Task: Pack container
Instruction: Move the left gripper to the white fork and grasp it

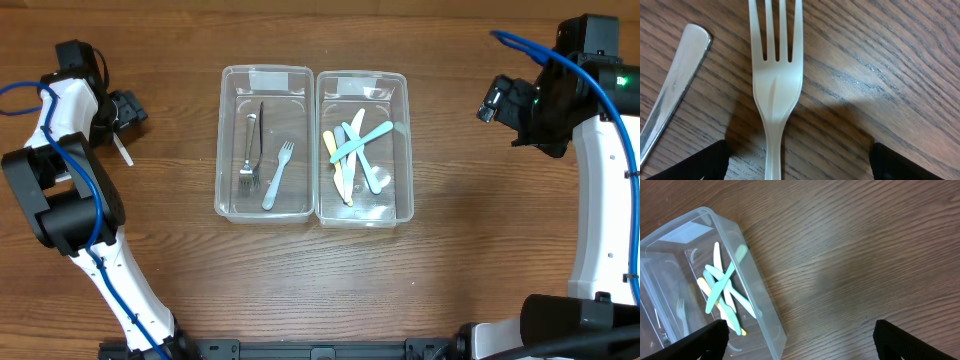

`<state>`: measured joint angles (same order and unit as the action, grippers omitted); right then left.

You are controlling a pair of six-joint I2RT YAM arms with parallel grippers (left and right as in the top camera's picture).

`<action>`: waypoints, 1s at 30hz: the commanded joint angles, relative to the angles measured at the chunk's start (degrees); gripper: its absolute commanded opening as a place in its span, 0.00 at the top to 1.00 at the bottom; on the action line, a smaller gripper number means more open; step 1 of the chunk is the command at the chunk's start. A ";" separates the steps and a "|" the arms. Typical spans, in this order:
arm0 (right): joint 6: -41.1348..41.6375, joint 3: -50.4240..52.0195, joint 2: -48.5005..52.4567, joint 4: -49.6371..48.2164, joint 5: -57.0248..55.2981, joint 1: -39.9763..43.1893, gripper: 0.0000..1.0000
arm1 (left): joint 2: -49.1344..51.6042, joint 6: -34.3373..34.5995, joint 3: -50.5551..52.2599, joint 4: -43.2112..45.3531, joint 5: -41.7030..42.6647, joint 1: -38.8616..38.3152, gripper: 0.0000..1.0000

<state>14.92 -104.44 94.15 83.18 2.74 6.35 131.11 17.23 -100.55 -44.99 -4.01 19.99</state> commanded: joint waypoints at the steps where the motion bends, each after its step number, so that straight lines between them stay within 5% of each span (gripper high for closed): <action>1: -0.37 0.24 -0.17 -0.09 -0.04 0.04 0.05 | 0.81 -0.31 2.10 -0.07 0.46 0.35 0.32; 3: -0.37 0.24 -0.17 -0.07 -0.04 0.04 0.06 | 0.81 -0.28 2.10 -0.37 0.70 0.35 0.47; 14: -0.37 0.24 -0.17 -0.09 -0.04 0.04 0.05 | 0.81 -0.31 2.10 -2.36 0.87 0.33 0.80; 30: -0.37 0.24 -0.17 -0.09 -0.04 0.04 0.05 | 0.81 -0.52 2.10 -2.75 0.83 0.33 0.96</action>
<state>14.94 -104.44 94.15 83.20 2.74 6.35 130.85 16.93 -100.49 -46.74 -3.53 20.01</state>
